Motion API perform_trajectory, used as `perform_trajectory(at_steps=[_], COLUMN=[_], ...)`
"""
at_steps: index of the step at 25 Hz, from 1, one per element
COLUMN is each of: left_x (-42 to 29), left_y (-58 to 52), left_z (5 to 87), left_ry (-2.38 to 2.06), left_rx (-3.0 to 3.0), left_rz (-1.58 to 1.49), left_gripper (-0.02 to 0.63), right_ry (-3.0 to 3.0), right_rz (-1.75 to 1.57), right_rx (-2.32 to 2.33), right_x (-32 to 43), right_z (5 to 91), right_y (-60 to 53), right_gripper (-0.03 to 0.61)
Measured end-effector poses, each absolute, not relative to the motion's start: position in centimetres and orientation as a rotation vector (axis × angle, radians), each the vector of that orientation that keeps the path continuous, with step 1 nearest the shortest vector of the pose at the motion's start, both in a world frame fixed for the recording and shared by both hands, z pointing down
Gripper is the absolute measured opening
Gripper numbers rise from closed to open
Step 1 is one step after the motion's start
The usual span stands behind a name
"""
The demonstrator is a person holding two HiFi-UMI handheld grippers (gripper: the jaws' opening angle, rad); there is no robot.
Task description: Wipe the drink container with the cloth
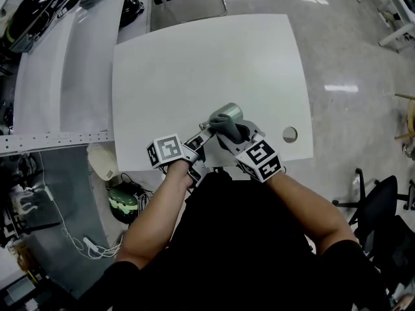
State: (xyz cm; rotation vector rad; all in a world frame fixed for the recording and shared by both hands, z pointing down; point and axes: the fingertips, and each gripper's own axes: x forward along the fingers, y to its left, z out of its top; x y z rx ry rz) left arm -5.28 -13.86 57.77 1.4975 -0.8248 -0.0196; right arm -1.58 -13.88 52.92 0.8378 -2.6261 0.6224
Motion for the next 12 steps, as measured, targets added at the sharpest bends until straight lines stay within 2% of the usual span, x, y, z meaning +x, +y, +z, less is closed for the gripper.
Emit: perform_trajectory(at_steps=[12], left_x=[-5.3], left_y=[-13.9], left_z=[57.8], left_ry=[-0.841], left_rx=[1.475], left_rz=[-0.043], left_gripper=[0.250], right_ry=[-2.592], right_rz=[0.639], right_rx=[0.878], right_x=[0.6], right_z=[53.9], right_y=[-15.1], right_gripper=[0.110])
